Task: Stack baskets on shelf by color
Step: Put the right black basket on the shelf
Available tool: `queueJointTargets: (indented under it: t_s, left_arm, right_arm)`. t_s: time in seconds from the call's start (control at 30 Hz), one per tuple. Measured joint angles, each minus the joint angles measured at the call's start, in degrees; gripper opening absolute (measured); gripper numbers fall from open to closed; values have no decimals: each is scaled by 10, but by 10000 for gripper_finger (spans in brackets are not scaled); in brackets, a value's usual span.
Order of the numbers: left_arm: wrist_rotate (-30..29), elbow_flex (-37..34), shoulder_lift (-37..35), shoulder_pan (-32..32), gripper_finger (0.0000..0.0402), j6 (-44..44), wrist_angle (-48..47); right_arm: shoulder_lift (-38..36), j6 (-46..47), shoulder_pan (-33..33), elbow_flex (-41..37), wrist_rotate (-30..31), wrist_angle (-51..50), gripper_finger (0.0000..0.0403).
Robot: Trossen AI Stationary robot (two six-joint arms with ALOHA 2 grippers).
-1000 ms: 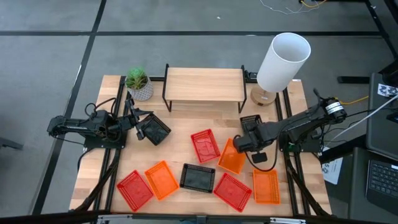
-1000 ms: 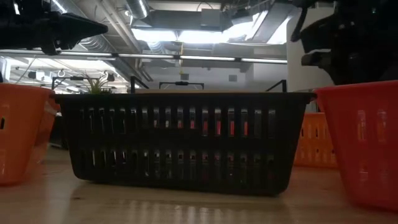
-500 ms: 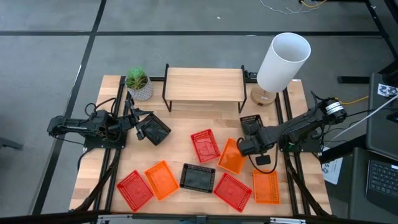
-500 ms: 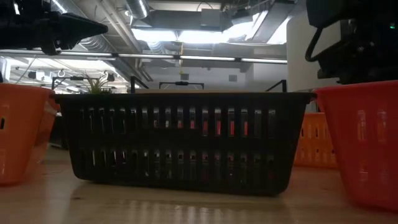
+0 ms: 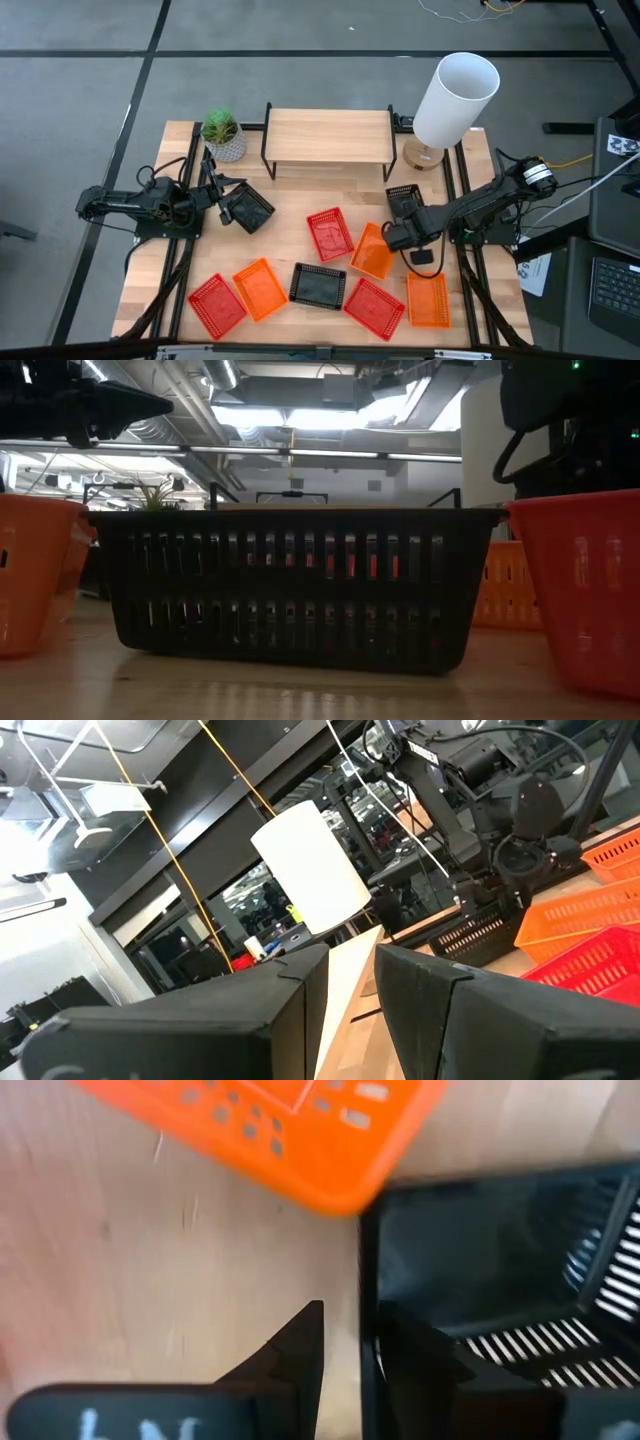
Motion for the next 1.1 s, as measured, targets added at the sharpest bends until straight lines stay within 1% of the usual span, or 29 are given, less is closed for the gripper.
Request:
queueJointTargets:
  t_s: [0.13,0.2,0.27,0.33,0.4,0.5,0.6,0.7,0.8,0.87,0.93,1.0,1.1]
  left_arm:
    - [0,0,0,0,80,0,0]
    - [0,0,0,0,80,0,0]
    - [0,0,0,0,80,0,0]
    - [0,0,0,0,80,0,0]
    - [0,0,0,0,80,0,0]
    - [0,0,0,0,80,0,0]
    - [0,0,0,0,80,0,0]
    - [0,0,0,0,80,0,0]
    - [0,0,0,0,80,0,0]
    - [0,0,0,0,80,0,0]
    - [0,0,0,0,80,-2,0]
    - [0,0,0,0,80,-2,0]
    - [0,0,0,0,80,-2,0]
  right_arm:
    - [0,13,0,-9,3,20,98]
    - [0,31,0,-9,3,18,91]
    - [0,50,0,-6,4,13,65]
    - [0,59,0,3,5,3,22]
    - [0,64,1,20,5,-13,12]
    - [1,89,1,67,13,-73,6]
    - [1,119,1,138,35,-151,5]
    - [0,124,1,217,80,-170,4]
    - [0,80,-2,289,167,-135,3]
    - [0,26,-10,325,234,-92,3]
    - [0,-42,-23,356,288,-48,2]
    - [0,-117,-43,379,321,-5,2]
    - [0,-220,-93,404,326,44,2]
